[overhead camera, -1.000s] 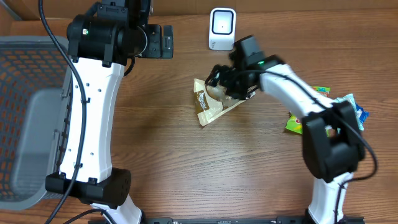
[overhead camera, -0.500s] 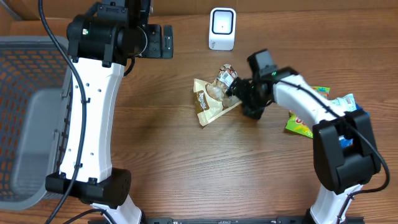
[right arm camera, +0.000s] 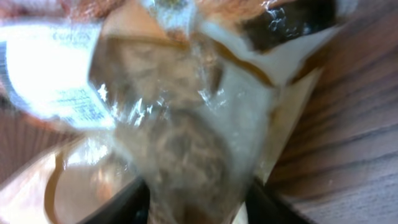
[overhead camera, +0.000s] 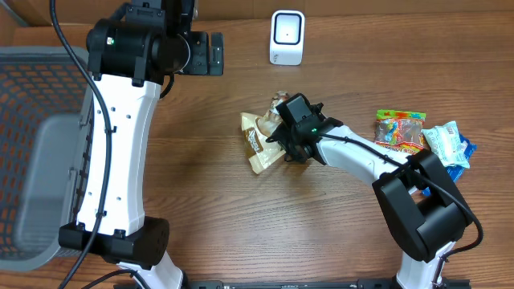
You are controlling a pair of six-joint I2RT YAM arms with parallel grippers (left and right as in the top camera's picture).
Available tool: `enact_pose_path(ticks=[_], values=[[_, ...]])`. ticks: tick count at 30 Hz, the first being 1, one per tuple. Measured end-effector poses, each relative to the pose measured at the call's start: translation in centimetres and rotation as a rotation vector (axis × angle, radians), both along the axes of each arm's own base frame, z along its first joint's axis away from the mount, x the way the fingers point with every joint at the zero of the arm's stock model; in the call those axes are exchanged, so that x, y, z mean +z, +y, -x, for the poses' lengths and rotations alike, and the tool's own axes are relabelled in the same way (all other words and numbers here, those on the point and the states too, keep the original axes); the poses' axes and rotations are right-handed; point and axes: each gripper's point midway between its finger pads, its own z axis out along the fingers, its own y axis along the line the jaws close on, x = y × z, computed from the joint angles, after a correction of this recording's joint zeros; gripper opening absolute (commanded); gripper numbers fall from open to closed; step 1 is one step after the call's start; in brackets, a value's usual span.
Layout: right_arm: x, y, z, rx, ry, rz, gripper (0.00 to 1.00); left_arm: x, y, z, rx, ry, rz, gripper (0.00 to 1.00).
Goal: Scan the item barcode
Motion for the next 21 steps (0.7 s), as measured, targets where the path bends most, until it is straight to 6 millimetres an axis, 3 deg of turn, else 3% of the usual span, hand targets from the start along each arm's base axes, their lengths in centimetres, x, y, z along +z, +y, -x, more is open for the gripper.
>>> enact_pose_path(ticks=[8,11,18,21], values=[[0.9,1.2,-0.7,0.252,-0.067,-0.052,0.17,0.0,0.0,0.0,0.0,0.001,0.0,1.0],[1.3,0.6,-0.4,0.451,-0.072,-0.034,0.14,0.0,0.0,0.0,0.0,0.0,0.0,1.0],[4.4,0.1,-0.9,0.849,-0.179,0.021,0.14,0.0,0.0,0.0,0.0,0.001,0.0,1.0],[4.4,-0.3,-0.8,0.961,-0.208,0.093,0.21,0.0,0.0,0.0,0.0,0.001,0.0,1.0]])
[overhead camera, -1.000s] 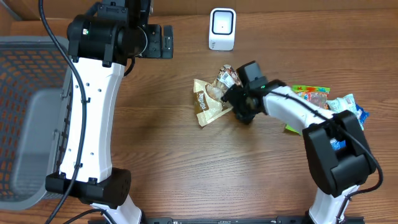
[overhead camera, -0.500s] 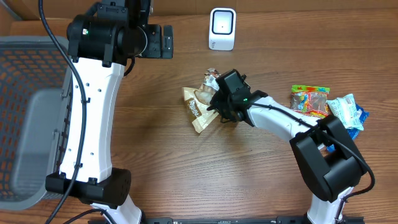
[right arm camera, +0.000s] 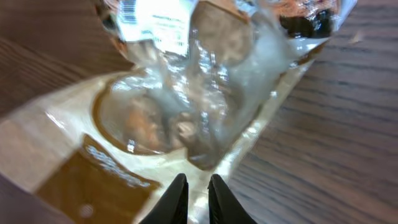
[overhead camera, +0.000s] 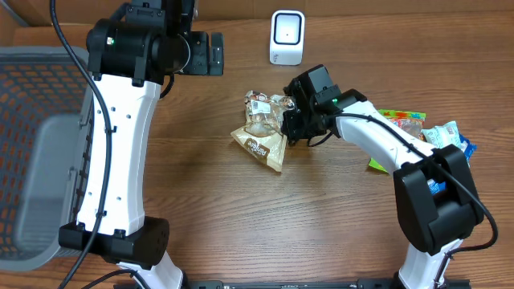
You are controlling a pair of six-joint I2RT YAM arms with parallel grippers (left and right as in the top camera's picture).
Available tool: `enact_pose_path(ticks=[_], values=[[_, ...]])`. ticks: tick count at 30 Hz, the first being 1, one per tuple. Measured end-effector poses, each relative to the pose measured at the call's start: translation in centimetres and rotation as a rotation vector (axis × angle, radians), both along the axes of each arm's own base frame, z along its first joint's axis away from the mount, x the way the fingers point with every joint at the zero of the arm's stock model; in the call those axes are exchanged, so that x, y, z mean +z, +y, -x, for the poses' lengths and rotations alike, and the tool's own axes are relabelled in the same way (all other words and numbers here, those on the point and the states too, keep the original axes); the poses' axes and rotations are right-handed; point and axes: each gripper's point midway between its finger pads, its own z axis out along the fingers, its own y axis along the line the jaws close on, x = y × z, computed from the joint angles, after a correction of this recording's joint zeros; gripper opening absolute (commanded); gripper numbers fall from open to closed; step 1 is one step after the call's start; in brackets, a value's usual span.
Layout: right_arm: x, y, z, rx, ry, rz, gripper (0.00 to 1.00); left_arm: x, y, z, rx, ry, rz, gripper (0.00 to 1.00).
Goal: Scan the item barcode
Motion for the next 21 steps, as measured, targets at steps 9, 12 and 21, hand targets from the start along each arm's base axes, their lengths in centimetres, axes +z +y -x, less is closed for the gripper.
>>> enact_pose_path(ticks=[9,12,21], values=[[1.2,-1.2,-2.4,-0.291,0.067,-0.057,0.82,0.0,0.0,0.0,0.0,0.0,0.0,1.0],[0.9,-0.8,-2.6,-0.428,0.126,-0.115,0.84,0.0,0.0,0.0,0.0,0.0,0.0,1.0],[-2.9,0.8,2.5,-0.626,0.322,-0.071,0.89,0.0,0.0,0.0,0.0,0.0,0.0,1.0]])
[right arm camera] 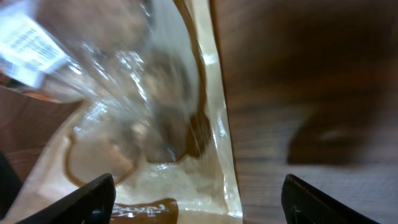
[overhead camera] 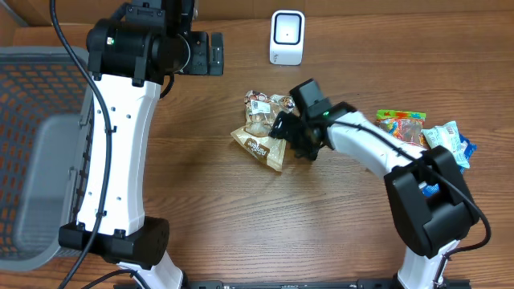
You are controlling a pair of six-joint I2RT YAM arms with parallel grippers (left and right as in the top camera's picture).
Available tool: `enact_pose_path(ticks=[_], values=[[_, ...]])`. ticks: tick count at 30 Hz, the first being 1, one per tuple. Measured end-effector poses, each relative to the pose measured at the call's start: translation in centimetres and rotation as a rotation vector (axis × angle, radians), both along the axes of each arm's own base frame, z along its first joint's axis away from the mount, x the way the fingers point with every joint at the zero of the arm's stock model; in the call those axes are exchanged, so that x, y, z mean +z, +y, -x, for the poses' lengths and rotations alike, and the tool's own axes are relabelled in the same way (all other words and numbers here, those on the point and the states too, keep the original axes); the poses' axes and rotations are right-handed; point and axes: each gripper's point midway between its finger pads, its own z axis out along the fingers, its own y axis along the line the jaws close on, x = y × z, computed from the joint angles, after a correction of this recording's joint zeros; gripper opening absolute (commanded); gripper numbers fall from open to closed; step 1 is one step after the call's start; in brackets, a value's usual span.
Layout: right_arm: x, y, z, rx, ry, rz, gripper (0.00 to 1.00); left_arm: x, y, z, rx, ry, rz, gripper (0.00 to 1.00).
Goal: Scan the item barcode
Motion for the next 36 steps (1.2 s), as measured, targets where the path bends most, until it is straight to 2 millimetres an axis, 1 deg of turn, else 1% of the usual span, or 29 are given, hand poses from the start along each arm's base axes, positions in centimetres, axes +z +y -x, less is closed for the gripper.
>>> enact_pose_path(ticks=[2,3,4,7,9,10,11,13,14,15,16,18,19,24,27,31,32,34,36], values=[[-1.0,0.5,1.2,-0.066,0.019,0.043,0.9,0.0,0.0,0.0,0.0,0.0,0.0,1.0],[-1.1,0.8,1.2,-0.095,0.007,0.056,0.9,0.0,0.0,0.0,0.0,0.0,0.0,1.0],[-1.1,1.5,0.8,-0.136,-0.032,0.06,0.89,0.0,0.0,0.0,0.0,0.0,0.0,1.0],[-0.9,2.6,0.2,-0.185,-0.106,0.064,0.88,0.0,0.0,0.0,0.0,0.0,0.0,1.0],[-0.9,3.7,-0.2,-0.195,-0.156,0.052,0.84,0.0,0.0,0.0,0.0,0.0,0.0,0.99],[-0.9,4.4,-0.5,-0.199,-0.179,0.041,0.8,0.0,0.0,0.0,0.0,0.0,0.0,1.0],[-1.0,4.8,-0.8,-0.201,-0.192,0.034,0.74,0.0,0.0,0.0,0.0,0.0,0.0,1.0],[-1.3,5.4,-1.1,-0.211,-0.203,0.019,0.5,0.0,0.0,0.0,0.0,0.0,0.0,1.0],[-1.6,5.6,-1.4,-0.211,-0.207,0.013,0.36,0.0,0.0,0.0,0.0,0.0,0.0,1.0],[-1.8,5.8,-1.5,-0.219,-0.204,0.006,0.27,0.0,0.0,0.0,0.0,0.0,0.0,1.0],[-2.1,5.9,-1.5,-0.22,-0.2,0.002,0.19,0.0,0.0,0.0,0.0,0.0,0.0,1.0],[-2.1,6.3,-1.6,-0.22,-0.196,-0.014,0.08,0.0,0.0,0.0,0.0,0.0,0.0,1.0],[-2.1,6.3,-1.5,-0.219,-0.193,-0.016,0.04,0.0,0.0,0.0,0.0,0.0,0.0,1.0],[-2.0,6.7,-1.2,-0.152,-0.164,-0.03,0.04,0.0,0.0,0.0,0.0,0.0,0.0,1.0],[-1.7,5.7,-0.5,-0.081,-0.112,0.015,0.04,0.0,0.0,0.0,0.0,0.0,0.0,1.0],[-0.8,2.6,0.2,0.077,-0.083,0.113,0.04,0.0,0.0,0.0,0.0,0.0,0.0,1.0],[-0.3,1.6,0.6,0.142,-0.076,0.144,0.04,0.0,0.0,0.0,0.0,0.0,0.0,1.0],[0.7,0.4,0.9,0.228,-0.074,0.175,0.04,0.0,0.0,0.0,0.0,0.0,0.0,1.0],[2.4,-1.0,1.3,0.375,-0.09,0.227,0.04,0.0,0.0,0.0,0.0,0.0,0.0,1.0]])
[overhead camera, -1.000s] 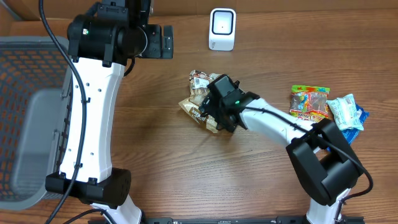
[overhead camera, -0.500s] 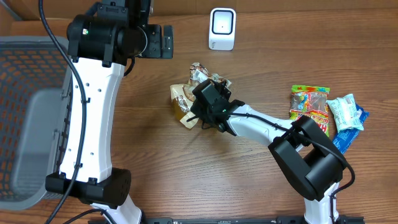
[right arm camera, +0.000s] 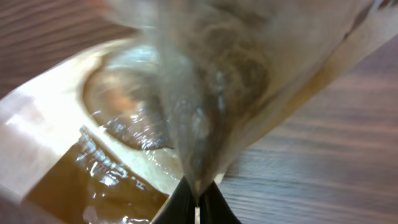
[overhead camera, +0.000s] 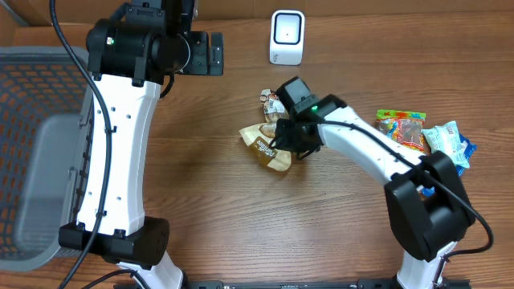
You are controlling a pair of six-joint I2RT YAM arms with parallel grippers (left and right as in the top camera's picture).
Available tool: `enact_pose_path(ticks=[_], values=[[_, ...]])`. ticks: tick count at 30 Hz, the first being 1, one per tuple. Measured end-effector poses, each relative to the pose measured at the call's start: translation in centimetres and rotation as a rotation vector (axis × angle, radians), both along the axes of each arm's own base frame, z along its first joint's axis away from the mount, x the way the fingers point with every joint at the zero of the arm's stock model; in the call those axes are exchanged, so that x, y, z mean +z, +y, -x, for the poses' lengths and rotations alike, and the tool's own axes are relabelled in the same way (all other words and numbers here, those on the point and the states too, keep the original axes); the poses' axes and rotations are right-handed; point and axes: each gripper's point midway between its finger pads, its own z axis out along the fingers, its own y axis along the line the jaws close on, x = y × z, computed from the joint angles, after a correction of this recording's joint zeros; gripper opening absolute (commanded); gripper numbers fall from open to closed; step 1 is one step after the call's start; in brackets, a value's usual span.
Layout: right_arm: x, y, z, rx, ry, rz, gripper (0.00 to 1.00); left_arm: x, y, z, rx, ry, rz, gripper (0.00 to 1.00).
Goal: Scan the item barcode
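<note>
The item is a clear and tan snack bag lying in the middle of the table, its white label end pointing toward the white scanner at the back. My right gripper is at the bag's right side. In the right wrist view the gripper is shut on a raised fold of the bag, which fills the frame. No barcode shows there. My left gripper is held high at the back left, far from the bag, and its jaws cannot be read.
A colourful candy bag and a blue-white packet lie at the right edge. A grey mesh basket stands along the left side. The left arm's white column rises left of the bag.
My right gripper was open with its fingers spread wide beside the bag. Now it is shut on a fold of the bag, and the bag lies slightly further right and nearer.
First the right gripper's fingers straddled the bag in mid-table. Then the bag lay closer to the scanner, label up, with the gripper shut at its edge. After that the gripper stood open by the bag. Now it pinches the bag again.
</note>
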Motion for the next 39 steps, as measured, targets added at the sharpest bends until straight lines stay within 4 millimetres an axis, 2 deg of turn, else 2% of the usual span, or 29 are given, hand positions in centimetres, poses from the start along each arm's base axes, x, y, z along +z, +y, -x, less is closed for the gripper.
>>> enact_pose_path(ticks=[4,8,10,11,13,17,25,28,31,33,36,38,39], values=[[0.7,-2.1,1.1,0.217,-0.021,0.135,0.04,0.0,0.0,0.0,0.0,0.0,0.0,1.0],[0.6,-3.6,0.6,0.318,-0.068,0.241,0.04,0.0,0.0,0.0,0.0,0.0,0.0,0.99],[0.7,-3.9,0.4,0.34,-0.082,0.268,0.48,0.0,0.0,0.0,0.0,0.0,0.0,1.0],[0.7,-4.1,0.2,0.346,-0.087,0.276,0.66,0.0,0.0,0.0,0.0,0.0,0.0,1.0],[0.7,-4.2,0.1,0.351,-0.089,0.277,0.85,0.0,0.0,0.0,0.0,0.0,0.0,1.0],[0.8,-4.7,-1.2,0.325,-0.096,0.207,0.95,0.0,0.0,0.0,0.0,0.0,0.0,1.0],[1.7,-6.5,-5.0,0.163,-0.094,-0.101,0.93,0.0,0.0,0.0,0.0,0.0,0.0,1.0],[0.4,-6.3,-5.1,0.107,-0.033,-0.169,0.92,0.0,0.0,0.0,0.0,0.0,0.0,1.0],[-1.9,-5.2,-4.3,0.098,0.051,-0.214,0.9,0.0,0.0,0.0,0.0,0.0,0.0,1.0],[-3.2,-4.6,-3.7,0.092,0.104,-0.237,0.83,0.0,0.0,0.0,0.0,0.0,0.0,1.0],[-3.1,-4.3,-3.7,0.062,0.121,-0.256,0.78,0.0,0.0,0.0,0.0,0.0,0.0,1.0],[-3.4,-4.2,-3.9,0.035,0.123,-0.26,0.7,0.0,0.0,0.0,0.0,0.0,0.0,1.0],[-3.4,-4.1,-4.0,0.025,0.124,-0.26,0.63,0.0,0.0,0.0,0.0,0.0,0.0,1.0]])
